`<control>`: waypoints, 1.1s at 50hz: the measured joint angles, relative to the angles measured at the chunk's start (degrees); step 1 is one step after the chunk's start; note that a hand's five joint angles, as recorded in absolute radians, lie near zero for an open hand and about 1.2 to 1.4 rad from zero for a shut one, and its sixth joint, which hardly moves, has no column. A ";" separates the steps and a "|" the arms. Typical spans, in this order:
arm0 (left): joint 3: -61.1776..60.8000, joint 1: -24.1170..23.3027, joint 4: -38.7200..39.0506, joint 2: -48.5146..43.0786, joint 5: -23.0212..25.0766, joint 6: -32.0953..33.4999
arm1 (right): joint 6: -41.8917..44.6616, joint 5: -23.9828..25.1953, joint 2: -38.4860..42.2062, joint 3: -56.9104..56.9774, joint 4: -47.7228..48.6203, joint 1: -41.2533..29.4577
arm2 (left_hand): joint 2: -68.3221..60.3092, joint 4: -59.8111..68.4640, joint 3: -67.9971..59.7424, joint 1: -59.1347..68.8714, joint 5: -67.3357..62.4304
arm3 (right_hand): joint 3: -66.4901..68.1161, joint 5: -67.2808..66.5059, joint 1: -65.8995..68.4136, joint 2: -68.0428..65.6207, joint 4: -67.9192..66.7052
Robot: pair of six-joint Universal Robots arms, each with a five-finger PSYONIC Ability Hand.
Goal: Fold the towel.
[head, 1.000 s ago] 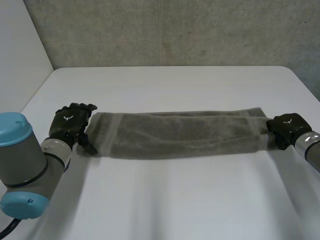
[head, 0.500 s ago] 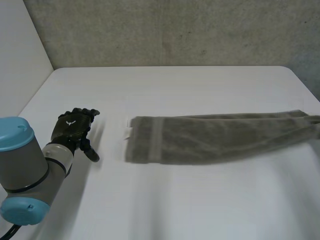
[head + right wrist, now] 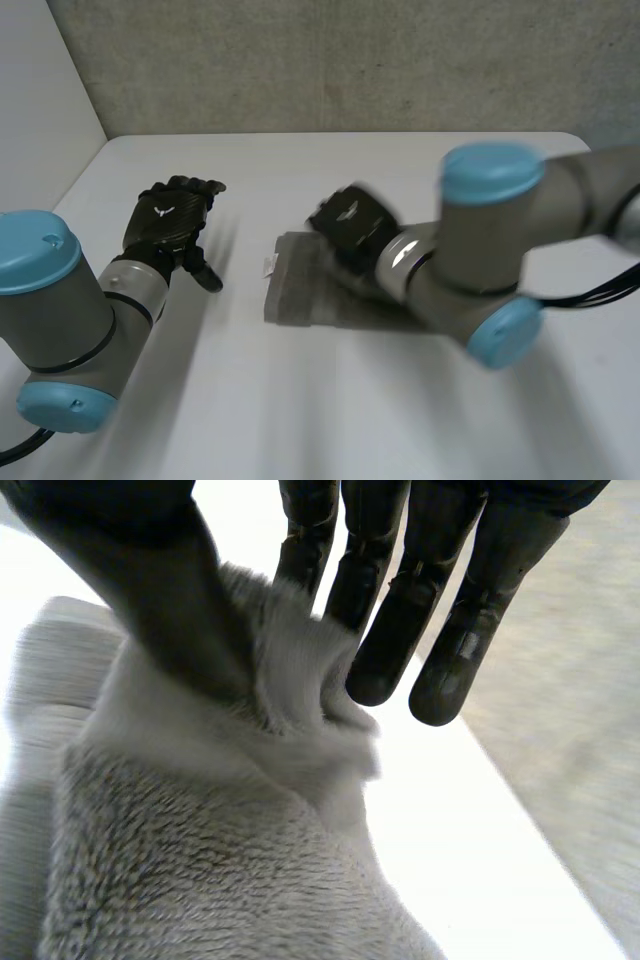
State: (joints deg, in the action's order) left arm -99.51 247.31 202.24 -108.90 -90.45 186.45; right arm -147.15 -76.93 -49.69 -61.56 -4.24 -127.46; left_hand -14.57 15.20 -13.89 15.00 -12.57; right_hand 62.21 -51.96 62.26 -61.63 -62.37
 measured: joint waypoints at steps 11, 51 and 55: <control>1.95 -3.21 -0.01 -1.76 0.14 0.26 | -4.59 -5.29 -3.11 -9.22 4.33 1.42 | 0.00 0.00 0.00 0.00 0.00 | -47.54 48.47 -48.65 46.15 46.99; 3.68 -12.47 -0.02 -6.32 -0.07 -0.14 | -5.55 8.71 -15.58 -46.07 22.10 29.43 | 0.00 0.00 0.00 -0.04 -0.02 | -2.17 1.96 -2.29 1.76 2.24; 3.21 -12.20 0.07 -6.24 -0.07 -0.70 | -4.90 8.60 -15.74 -46.27 22.15 30.64 | 0.00 0.00 0.00 -0.06 -0.01 | -6.77 6.48 -6.76 6.36 6.69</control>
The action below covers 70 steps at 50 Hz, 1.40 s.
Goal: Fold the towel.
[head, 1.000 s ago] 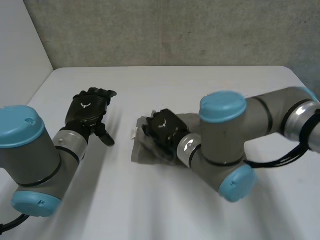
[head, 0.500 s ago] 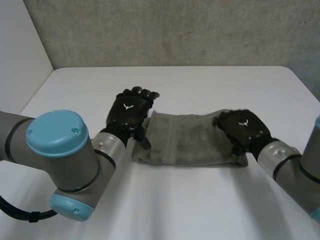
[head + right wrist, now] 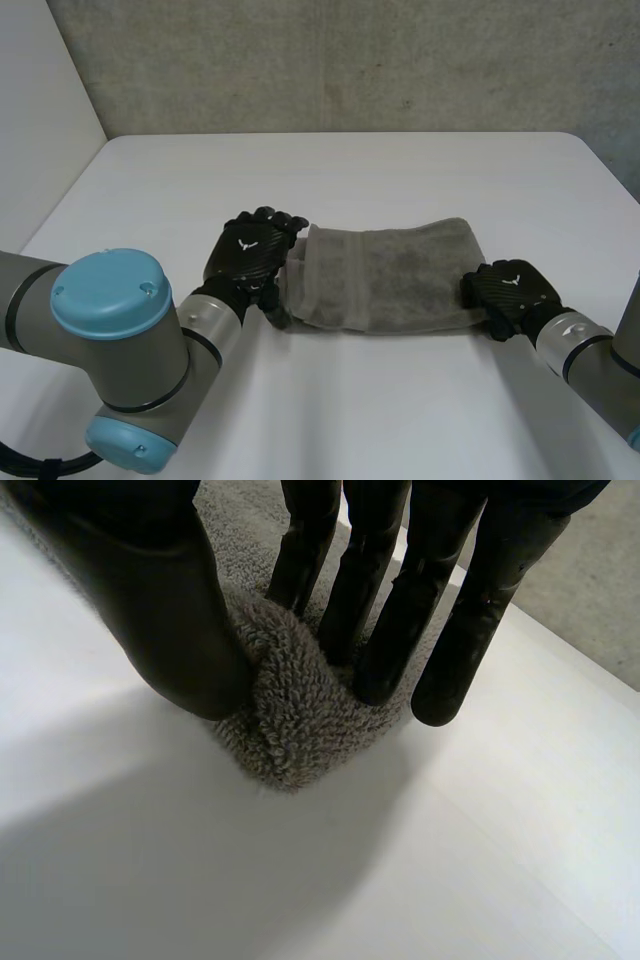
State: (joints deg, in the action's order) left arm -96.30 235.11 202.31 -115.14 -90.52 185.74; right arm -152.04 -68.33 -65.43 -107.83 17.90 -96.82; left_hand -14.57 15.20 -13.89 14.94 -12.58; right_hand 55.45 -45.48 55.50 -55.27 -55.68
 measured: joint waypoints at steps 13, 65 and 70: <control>-0.84 0.75 0.01 0.09 0.19 -4.91 | 0.01 0.10 -0.14 -0.48 1.64 1.16 | 0.00 0.00 0.00 0.00 0.00 | 20.23 -20.45 18.59 -18.53 -20.13; -0.51 4.76 3.39 7.41 -2.13 -11.16 | -5.15 -3.60 -1.70 16.67 -8.84 -27.47 | 0.00 0.00 0.00 -0.05 -0.06 | -37.78 40.17 -38.06 36.96 38.23; 0.59 3.46 3.45 5.74 -1.96 -10.96 | -15.33 -2.79 -7.03 12.11 -7.00 -20.92 | 0.00 0.00 0.00 -0.05 -0.13 | -39.14 40.98 -39.82 37.01 38.89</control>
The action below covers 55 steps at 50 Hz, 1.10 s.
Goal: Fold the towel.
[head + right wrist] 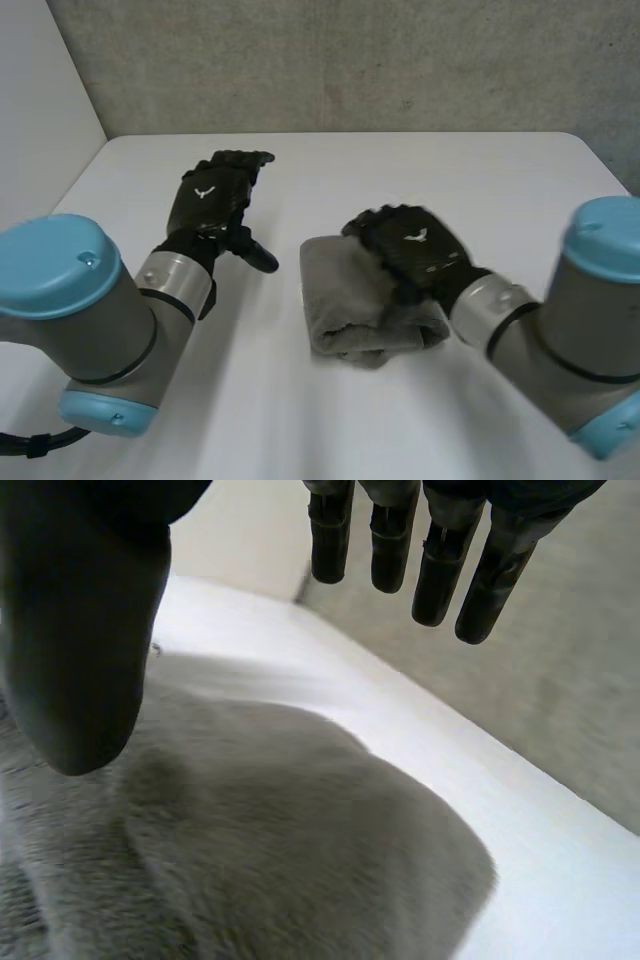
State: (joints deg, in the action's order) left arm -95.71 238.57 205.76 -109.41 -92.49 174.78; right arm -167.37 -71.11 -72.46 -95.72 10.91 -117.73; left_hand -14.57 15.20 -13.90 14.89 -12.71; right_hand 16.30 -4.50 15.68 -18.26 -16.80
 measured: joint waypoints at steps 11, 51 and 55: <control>5.25 -6.68 -0.54 -9.21 -0.02 0.25 | -6.32 4.22 0.05 -4.39 4.39 7.15 | -0.03 0.00 -0.13 0.00 -1.13 | -0.16 0.15 -0.38 0.47 0.45; 20.06 -0.93 -28.90 9.21 -5.28 6.01 | -6.39 -15.53 -14.73 6.60 -5.83 7.74 | 0.16 0.00 -0.04 -0.12 -0.03 | -1.71 0.78 -2.50 2.90 1.34; 22.28 1.58 -34.55 10.08 -5.82 6.30 | -6.26 -16.01 -14.91 8.45 -9.15 7.80 | 0.23 0.00 0.06 -0.21 0.13 | -1.71 0.78 -2.50 2.90 1.34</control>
State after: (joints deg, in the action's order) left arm -73.43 240.15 171.21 -99.33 -98.31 181.08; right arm -173.63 -87.13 -87.37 -87.27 1.76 -109.93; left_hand -14.34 15.19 -13.83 14.68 -12.58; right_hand 14.59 -3.71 13.18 -15.36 -15.45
